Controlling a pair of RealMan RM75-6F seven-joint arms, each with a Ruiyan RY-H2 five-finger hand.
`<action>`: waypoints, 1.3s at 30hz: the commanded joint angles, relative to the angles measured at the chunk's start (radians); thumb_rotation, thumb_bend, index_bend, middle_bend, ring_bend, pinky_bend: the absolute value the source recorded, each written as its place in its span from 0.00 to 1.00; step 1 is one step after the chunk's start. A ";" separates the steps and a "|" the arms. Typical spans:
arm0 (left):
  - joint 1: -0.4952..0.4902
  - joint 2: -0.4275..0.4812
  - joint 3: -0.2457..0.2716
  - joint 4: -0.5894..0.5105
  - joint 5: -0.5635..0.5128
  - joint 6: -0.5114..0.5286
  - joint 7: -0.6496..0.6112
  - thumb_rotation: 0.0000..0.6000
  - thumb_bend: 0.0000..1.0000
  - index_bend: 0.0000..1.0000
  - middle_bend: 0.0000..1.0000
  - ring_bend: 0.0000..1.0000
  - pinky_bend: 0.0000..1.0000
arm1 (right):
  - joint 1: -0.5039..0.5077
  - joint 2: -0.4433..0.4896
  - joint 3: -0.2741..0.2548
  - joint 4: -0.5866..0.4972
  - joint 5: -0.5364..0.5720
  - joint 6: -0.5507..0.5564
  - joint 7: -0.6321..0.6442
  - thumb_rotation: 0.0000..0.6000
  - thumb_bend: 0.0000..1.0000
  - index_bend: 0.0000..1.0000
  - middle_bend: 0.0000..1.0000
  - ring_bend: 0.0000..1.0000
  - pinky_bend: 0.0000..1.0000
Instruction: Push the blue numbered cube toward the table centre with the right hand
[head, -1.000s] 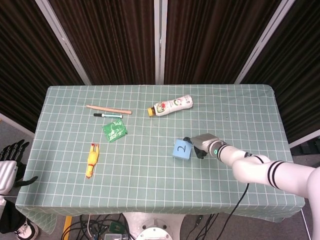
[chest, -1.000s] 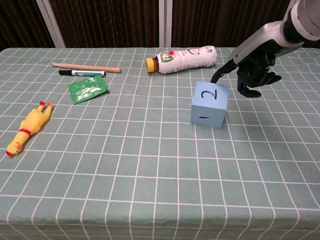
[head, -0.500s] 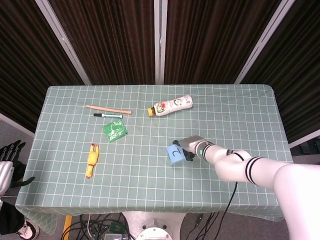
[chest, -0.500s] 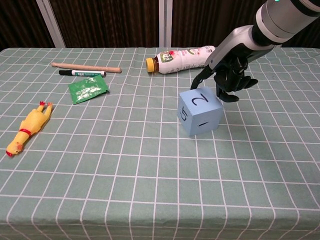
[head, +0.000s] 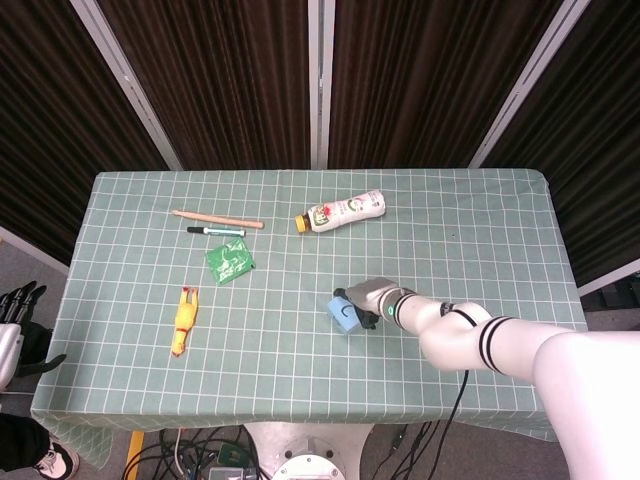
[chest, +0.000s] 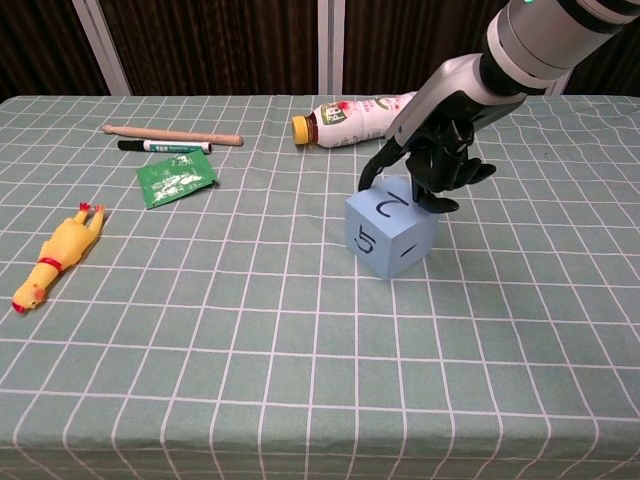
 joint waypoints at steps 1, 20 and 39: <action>0.000 0.000 -0.001 0.001 0.000 0.001 -0.001 1.00 0.01 0.04 0.00 0.00 0.00 | 0.003 0.006 0.004 -0.011 -0.015 0.002 0.012 1.00 1.00 0.00 0.94 0.86 0.79; 0.004 -0.003 -0.001 0.005 0.002 0.001 -0.004 1.00 0.01 0.04 0.00 0.00 0.00 | 0.014 0.032 0.013 -0.101 -0.123 0.016 0.038 1.00 1.00 0.09 0.94 0.86 0.79; 0.006 -0.002 -0.002 0.003 0.002 0.002 0.001 1.00 0.01 0.04 0.00 0.00 0.00 | -0.011 0.083 0.015 -0.169 -0.174 0.077 0.058 1.00 1.00 0.09 0.94 0.86 0.79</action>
